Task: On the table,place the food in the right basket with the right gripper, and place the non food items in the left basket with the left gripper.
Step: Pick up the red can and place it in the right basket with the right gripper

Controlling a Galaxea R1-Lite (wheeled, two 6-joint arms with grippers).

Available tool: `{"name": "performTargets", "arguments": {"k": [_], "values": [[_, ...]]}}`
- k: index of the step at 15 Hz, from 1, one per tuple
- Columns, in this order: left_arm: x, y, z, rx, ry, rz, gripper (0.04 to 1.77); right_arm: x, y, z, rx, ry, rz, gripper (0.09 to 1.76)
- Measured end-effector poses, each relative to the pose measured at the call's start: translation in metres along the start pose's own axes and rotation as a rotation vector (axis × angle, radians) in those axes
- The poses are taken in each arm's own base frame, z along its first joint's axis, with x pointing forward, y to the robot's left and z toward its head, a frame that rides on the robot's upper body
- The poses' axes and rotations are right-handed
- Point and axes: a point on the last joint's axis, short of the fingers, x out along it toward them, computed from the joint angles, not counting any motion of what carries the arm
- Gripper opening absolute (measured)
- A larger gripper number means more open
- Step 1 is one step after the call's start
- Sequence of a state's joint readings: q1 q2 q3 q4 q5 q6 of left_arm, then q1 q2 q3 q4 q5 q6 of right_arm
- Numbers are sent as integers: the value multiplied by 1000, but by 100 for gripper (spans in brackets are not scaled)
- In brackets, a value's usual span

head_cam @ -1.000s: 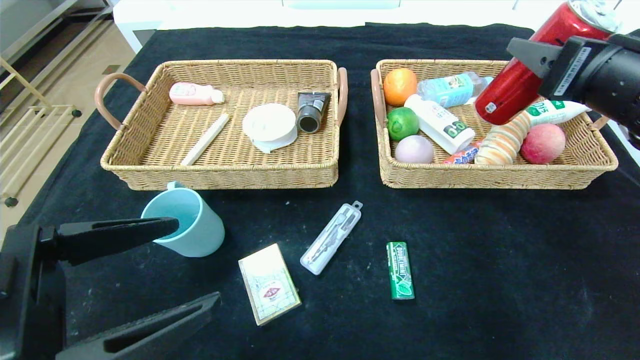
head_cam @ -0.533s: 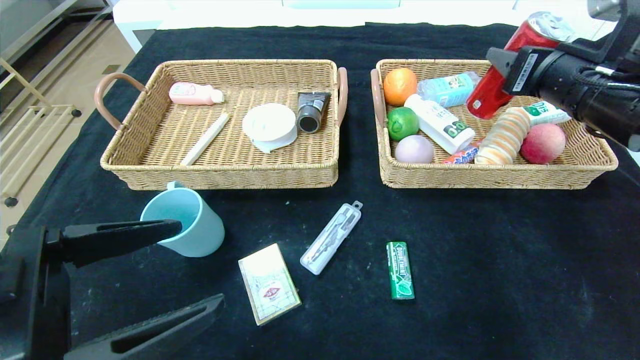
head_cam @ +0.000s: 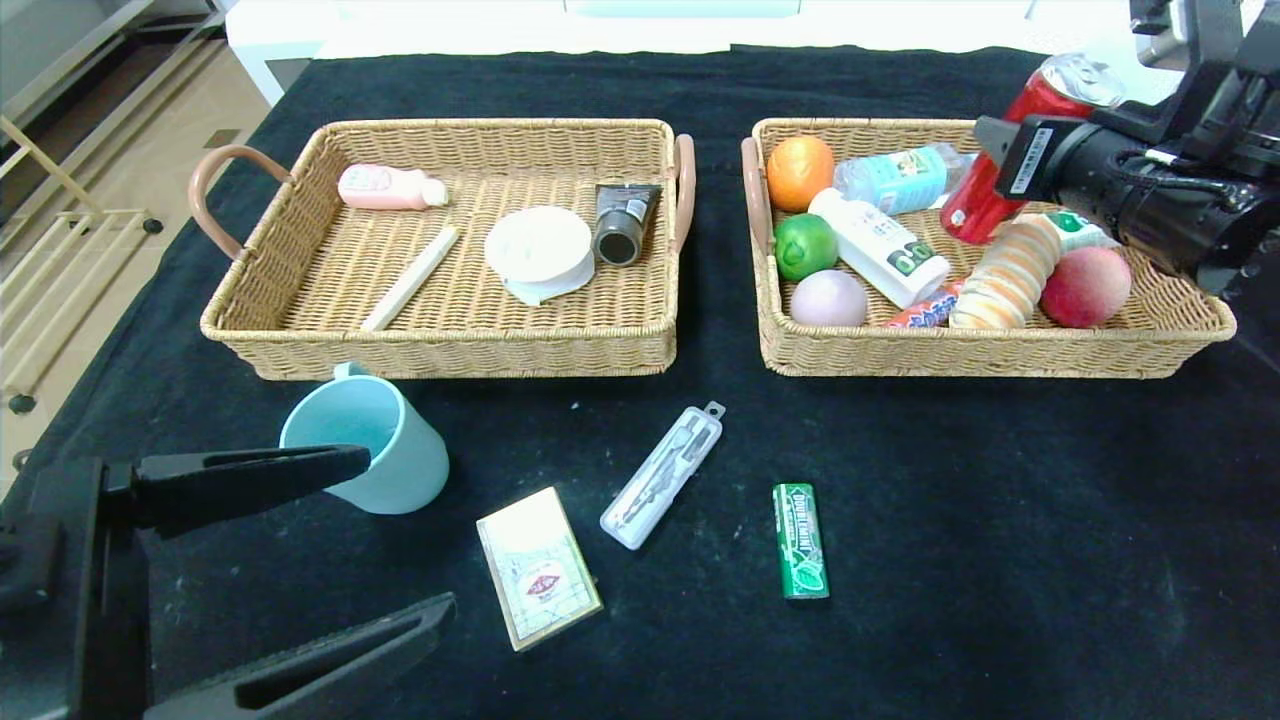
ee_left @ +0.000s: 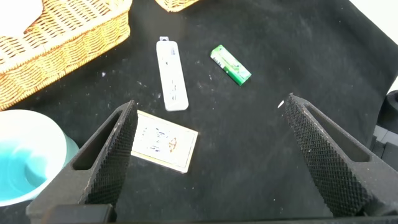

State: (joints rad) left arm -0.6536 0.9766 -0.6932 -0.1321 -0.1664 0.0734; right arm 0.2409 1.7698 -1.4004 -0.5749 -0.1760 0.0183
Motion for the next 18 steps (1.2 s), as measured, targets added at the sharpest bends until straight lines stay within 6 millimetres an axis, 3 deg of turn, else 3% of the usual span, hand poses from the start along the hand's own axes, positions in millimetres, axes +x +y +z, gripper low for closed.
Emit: {"name": "performTargets", "arguments": {"k": [5, 9, 13, 18], "values": [[0, 0, 1, 1, -4, 0, 172, 4, 1, -5, -2, 10, -5, 106], [-1, 0, 2, 2, -10, 1, 172, 4, 4, -5, 0, 5, 1, 132], [-2, 0, 2, 5, -12, 1, 172, 1, 4, -5, -2, 13, 2, 147], [-3, 0, 2, 6, -11, 1, 172, -25, 10, 0, -7, 51, 31, 158]]}}
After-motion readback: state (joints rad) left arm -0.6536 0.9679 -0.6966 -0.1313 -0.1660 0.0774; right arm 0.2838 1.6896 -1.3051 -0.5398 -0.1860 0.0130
